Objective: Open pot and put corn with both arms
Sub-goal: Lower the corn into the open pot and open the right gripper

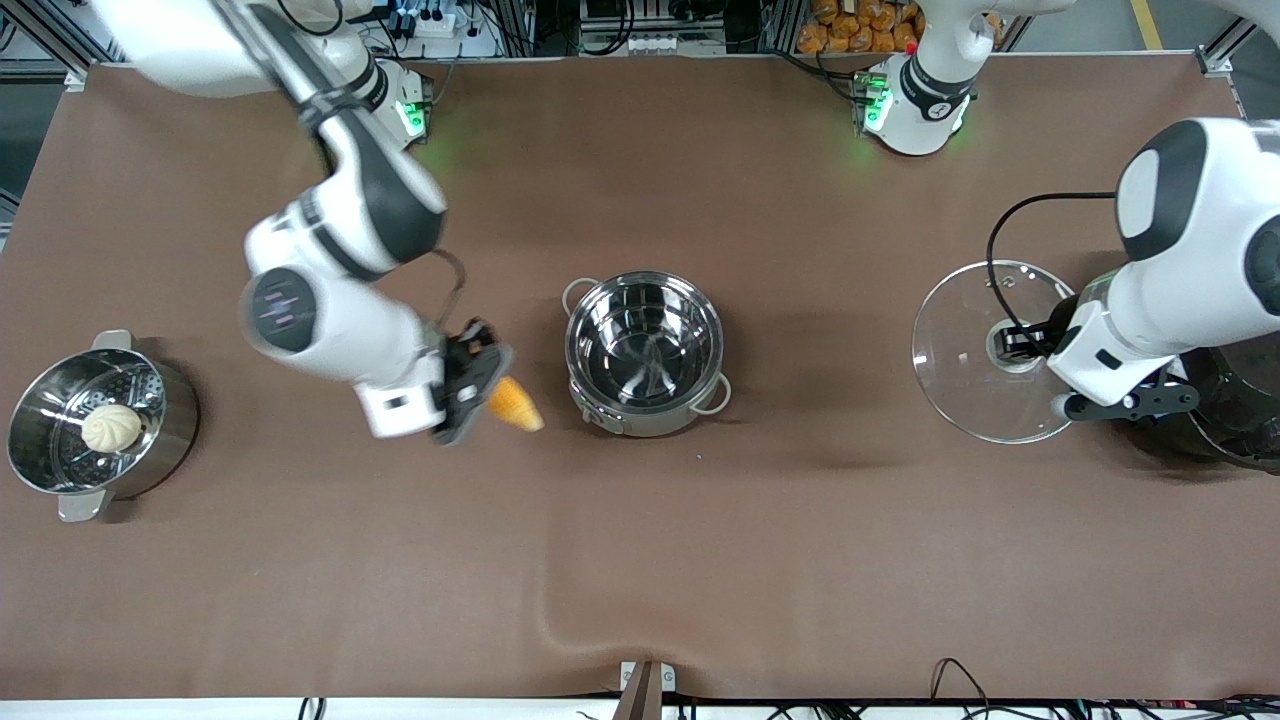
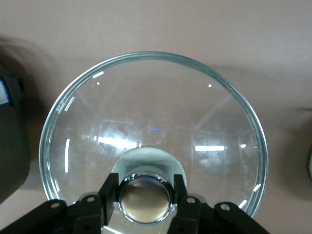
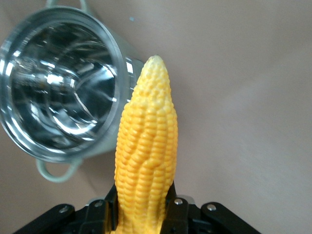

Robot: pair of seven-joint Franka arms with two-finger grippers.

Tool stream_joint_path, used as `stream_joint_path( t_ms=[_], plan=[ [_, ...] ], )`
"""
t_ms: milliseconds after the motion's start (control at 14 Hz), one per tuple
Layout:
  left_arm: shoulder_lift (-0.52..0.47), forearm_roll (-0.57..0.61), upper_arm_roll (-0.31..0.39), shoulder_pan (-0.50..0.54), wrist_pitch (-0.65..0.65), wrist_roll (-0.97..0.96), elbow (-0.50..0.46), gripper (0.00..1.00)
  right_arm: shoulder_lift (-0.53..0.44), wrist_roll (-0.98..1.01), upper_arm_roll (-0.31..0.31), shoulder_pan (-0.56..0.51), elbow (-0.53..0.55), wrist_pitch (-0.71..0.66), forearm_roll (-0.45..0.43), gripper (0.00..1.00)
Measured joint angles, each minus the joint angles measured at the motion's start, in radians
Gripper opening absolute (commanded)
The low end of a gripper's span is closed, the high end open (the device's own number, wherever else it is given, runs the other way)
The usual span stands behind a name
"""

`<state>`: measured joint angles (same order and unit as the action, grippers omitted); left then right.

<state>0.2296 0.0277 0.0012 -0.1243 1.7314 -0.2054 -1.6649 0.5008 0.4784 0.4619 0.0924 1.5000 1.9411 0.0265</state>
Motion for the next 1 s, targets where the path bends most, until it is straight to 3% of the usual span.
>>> stream_joint_path(
  t_ms=[214,500,929,1000],
  plan=[
    [-0.064,0.0,0.0,0.005,0.129,0.0,-0.182,0.0,0.003,-0.26,0.002,0.155,0.001,0.018,-0.094,0.0],
    [-0.094,0.0,-0.001,0.005,0.195,0.0,-0.276,0.0,0.066,-0.585,-0.001,0.351,0.005,0.118,-0.298,0.0],
    [-0.097,0.0,-0.001,0.006,0.362,0.0,-0.392,0.0,0.148,-0.599,-0.02,0.358,0.004,0.223,-0.445,0.0],
    [-0.098,0.0,-0.001,0.006,0.378,0.0,-0.404,0.0,0.152,-0.599,-0.019,0.359,0.004,0.231,-0.457,0.5]
  ],
)
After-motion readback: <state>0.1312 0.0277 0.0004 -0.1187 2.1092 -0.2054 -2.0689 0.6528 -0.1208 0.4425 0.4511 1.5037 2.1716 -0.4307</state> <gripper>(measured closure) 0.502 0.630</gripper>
